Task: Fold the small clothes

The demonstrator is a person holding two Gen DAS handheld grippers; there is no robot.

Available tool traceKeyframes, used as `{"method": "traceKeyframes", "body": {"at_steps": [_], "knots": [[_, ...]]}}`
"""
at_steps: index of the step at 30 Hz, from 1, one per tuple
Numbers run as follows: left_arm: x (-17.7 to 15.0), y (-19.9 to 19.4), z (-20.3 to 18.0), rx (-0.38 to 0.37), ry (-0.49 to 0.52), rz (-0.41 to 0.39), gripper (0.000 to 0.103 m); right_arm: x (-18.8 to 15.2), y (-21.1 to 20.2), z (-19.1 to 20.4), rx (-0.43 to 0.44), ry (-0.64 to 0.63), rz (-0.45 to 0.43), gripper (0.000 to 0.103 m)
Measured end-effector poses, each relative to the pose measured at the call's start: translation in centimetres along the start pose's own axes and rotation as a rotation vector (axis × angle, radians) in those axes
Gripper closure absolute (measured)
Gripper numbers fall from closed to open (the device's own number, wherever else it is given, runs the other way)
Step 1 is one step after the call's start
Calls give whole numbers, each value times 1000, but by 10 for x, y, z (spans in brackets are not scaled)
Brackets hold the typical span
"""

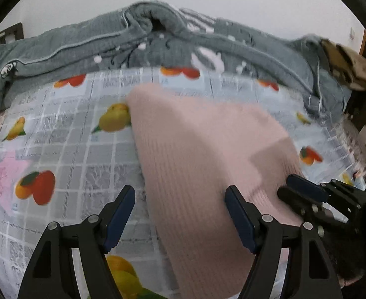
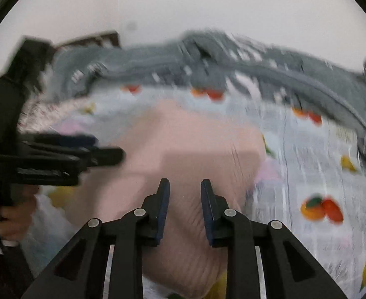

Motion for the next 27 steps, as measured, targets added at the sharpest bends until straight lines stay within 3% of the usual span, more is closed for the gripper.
{"method": "traceKeyframes", "body": {"at_steps": [3, 9, 13, 20, 27], "knots": [[-11, 4, 3, -26, -23, -7, 26, -1, 2, -9, 11, 61, 10, 89], [-8, 4, 5, -54, -29, -11, 27, 7, 10, -8, -10, 38, 47, 90], [3, 0, 5, -32, -16, -37, 28, 21, 1, -10, 14, 50, 33, 91], [31, 1, 18, 14, -18, -70, 30, 55, 6, -19, -59, 47, -25, 89], [40, 18, 27, 117, 30, -46, 30, 50, 36, -35, -126, 48, 26, 89]]}}
Point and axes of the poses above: each gripper's, at about its wrist camera, not at the fingertips, and y roughly the way its jaws point, z to its left, x to its top, the point moved 5 cm from there along y, roughly the way its jaws point, and after that the axes turned 5 degrees about y, right-handed, at the moved point
